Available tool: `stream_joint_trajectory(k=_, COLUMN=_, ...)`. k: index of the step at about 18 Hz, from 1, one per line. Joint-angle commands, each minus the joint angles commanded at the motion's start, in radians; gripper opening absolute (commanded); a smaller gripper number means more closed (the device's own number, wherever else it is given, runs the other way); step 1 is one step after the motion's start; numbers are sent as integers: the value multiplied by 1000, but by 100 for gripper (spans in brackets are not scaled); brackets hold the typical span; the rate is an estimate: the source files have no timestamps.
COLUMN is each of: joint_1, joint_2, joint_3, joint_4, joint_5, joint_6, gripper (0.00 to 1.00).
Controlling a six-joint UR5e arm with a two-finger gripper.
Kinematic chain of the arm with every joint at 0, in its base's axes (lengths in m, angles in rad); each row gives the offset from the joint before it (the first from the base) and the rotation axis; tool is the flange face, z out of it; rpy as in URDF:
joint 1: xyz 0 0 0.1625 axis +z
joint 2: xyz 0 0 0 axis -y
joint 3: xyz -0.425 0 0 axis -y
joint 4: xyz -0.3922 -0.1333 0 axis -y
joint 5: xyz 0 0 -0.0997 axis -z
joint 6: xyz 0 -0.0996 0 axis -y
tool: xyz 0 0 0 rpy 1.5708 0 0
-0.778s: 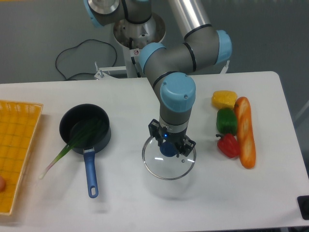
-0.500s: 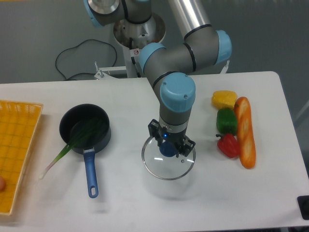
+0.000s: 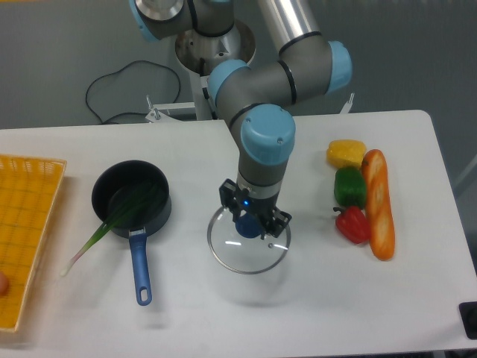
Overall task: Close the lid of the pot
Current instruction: 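Carry the glass lid over to the black saucepan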
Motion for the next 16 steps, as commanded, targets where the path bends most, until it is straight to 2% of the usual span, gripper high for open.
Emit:
stream_joint_trajectory(k=3, joint_1=-29, joint_2=29, joint_3=-29, joint_4=2, joint_5=-2, joint_6=-11, gripper=38)
stream_joint_trajectory(k=7, joint_1=-77, joint_2=101, joint_3=-101, joint_4=9, joint_5=0, joint_6=-81, gripper=38)
stream_joint_trajectory(k=13, joint_1=-155, joint_2=203, joint_3=-187, joint_4=92, joint_5=2, joint_6=-182, gripper=38)
stream_joint_trajectory(k=16, joint_1=-212, joint_2=219, joint_3=-195, joint_4=98, joint_5=9, joint_6=-251, gripper=38)
